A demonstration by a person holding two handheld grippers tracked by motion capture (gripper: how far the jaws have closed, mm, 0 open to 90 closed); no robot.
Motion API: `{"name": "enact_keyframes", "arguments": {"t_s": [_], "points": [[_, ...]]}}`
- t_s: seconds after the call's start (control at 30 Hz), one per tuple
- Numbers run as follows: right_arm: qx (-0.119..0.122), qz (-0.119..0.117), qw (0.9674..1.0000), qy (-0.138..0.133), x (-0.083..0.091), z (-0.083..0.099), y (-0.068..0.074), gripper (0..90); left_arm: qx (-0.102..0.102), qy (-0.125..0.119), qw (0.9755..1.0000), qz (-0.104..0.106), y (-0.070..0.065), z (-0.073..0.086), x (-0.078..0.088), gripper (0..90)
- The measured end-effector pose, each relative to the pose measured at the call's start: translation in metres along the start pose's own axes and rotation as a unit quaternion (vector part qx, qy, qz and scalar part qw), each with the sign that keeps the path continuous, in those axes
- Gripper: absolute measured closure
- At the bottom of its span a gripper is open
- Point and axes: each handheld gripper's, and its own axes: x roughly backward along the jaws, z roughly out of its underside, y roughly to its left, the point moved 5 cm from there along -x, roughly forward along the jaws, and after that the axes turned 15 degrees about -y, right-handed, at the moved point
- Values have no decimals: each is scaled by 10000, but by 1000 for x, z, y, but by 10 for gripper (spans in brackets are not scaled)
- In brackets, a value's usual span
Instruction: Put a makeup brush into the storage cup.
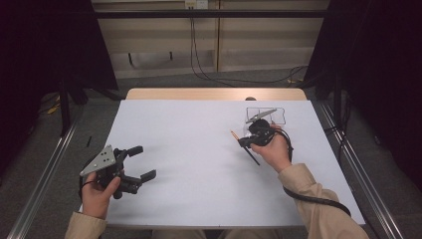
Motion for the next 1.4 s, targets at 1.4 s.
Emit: {"name": "enact_keyframes", "arguments": {"t_s": [1.4], "points": [[-439,-54,9648,-2593,39,-17,-4,841,29,-2,10000,-11,0,0,-1,27]]}}
